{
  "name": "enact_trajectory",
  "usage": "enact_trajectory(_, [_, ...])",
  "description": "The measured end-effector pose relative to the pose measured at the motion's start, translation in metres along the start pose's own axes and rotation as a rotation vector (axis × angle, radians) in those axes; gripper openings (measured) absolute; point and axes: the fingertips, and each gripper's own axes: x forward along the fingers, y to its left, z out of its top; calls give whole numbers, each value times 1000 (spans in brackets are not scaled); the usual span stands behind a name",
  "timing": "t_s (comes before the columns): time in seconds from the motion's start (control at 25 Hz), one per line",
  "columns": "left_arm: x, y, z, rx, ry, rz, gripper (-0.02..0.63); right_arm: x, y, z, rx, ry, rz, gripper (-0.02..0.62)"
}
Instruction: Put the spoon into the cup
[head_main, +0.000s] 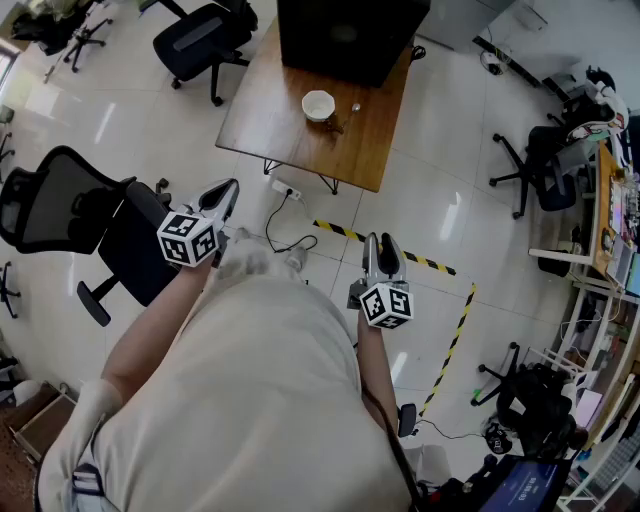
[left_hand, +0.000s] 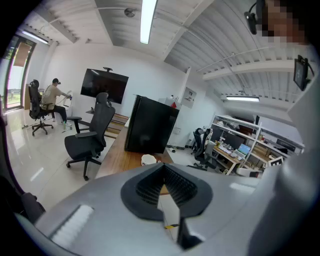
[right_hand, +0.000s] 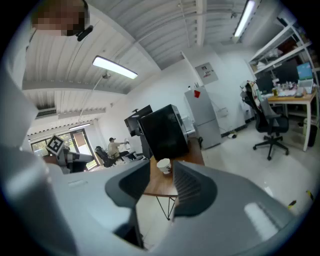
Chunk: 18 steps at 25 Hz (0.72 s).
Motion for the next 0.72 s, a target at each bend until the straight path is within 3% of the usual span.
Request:
enact_trajectory(0.32, [-8, 1, -17, -32, 18, 11, 0, 4, 2, -4, 31, 6, 16, 116])
enact_trajectory(0.72, [19, 30, 14, -26, 18, -38, 0, 52, 24, 14, -1, 4, 5, 110])
